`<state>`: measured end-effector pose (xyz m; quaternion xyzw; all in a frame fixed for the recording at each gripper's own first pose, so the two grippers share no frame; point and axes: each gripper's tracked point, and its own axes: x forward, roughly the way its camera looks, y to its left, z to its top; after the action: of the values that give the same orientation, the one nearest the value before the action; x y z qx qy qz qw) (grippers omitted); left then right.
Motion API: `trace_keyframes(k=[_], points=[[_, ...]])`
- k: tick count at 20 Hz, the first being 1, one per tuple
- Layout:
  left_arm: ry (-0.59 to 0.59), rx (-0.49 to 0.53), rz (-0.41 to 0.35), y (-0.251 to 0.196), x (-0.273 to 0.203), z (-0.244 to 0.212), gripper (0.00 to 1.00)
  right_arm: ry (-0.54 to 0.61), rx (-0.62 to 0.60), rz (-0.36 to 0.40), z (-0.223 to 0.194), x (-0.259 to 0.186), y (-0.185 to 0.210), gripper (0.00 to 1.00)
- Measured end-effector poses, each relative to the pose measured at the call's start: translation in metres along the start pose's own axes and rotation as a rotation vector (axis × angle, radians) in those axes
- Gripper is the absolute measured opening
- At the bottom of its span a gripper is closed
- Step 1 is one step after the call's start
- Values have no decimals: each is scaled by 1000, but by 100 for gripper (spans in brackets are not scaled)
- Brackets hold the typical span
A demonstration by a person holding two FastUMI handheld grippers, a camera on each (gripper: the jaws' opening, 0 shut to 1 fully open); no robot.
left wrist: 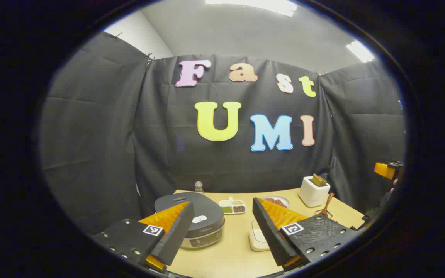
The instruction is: Close the left gripper, press the button to open the rice cooker; take a wooden spoon from the chopstick holder with the right hand, scoop a spoonful of rice and pour it into the rice cooker, then put the wooden spoon back into the chopstick holder.
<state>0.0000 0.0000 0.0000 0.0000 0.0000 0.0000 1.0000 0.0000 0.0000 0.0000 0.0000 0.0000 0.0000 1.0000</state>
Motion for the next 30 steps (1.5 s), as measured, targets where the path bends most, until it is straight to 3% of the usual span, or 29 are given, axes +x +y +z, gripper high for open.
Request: trace_keyframes(k=[12, 25, 27, 30], points=[[15, 10, 6, 17, -4, -13, 95, 16, -40, 31, -5, -8, 25, 93], [54, -57, 40, 38, -26, -38, 95, 14, -79, 145, 5, 4, 79, 93], [67, -77, 17, 36, -30, -40, 95, 17, -90, 174, 3, 6, 90, 93], [88, -113, 4, 41, -31, -41, 59, 26, -91, 188, -1, 6, 96, 96]])
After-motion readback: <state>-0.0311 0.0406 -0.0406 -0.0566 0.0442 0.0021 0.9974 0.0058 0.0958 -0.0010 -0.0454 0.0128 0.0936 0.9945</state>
